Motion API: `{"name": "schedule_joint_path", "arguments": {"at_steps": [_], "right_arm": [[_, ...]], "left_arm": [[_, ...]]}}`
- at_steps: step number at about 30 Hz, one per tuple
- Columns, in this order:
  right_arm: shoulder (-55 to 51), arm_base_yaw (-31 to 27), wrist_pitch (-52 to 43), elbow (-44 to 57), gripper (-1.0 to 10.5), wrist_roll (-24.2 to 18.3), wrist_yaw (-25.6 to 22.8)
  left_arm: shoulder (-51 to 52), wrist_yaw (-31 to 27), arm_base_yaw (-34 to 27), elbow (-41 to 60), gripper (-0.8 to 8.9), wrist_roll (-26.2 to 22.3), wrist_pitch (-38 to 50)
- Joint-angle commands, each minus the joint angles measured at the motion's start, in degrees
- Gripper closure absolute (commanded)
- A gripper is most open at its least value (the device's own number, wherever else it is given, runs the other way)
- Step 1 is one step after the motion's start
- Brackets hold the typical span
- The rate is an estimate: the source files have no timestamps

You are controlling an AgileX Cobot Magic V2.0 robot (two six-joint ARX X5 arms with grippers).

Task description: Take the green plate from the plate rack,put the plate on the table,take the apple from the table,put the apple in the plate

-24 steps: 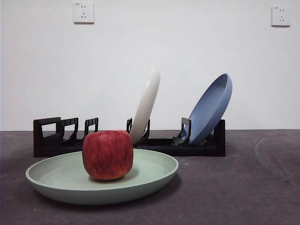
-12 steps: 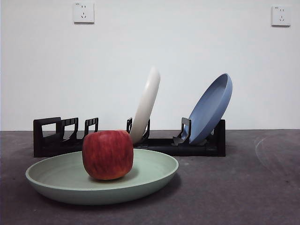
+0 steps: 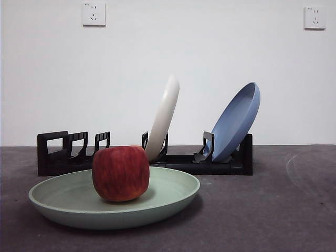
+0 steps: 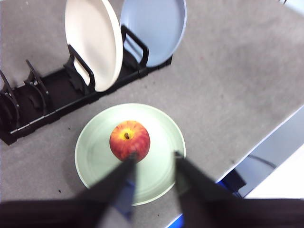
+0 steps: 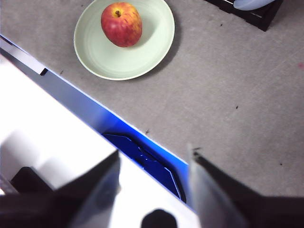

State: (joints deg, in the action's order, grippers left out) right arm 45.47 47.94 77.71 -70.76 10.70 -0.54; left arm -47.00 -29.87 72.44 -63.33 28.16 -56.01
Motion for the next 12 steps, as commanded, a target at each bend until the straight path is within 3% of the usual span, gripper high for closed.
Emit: {"name": "schedule_joint_path", "arguments": {"at_steps": [1,12], "right_arm": [[-0.11,0.09,1.33,0.42,9.6,-0.37,-0.42],[0.07,0.09,1.31,0.37,9.5,0.04,-4.74]], "left_arm": [[-0.66,-0.15,0.15,0.15,8.21,0.15,0.42],[-1.44,-0.15,0.15,0.15,8.17,0.13,1.42]]}}
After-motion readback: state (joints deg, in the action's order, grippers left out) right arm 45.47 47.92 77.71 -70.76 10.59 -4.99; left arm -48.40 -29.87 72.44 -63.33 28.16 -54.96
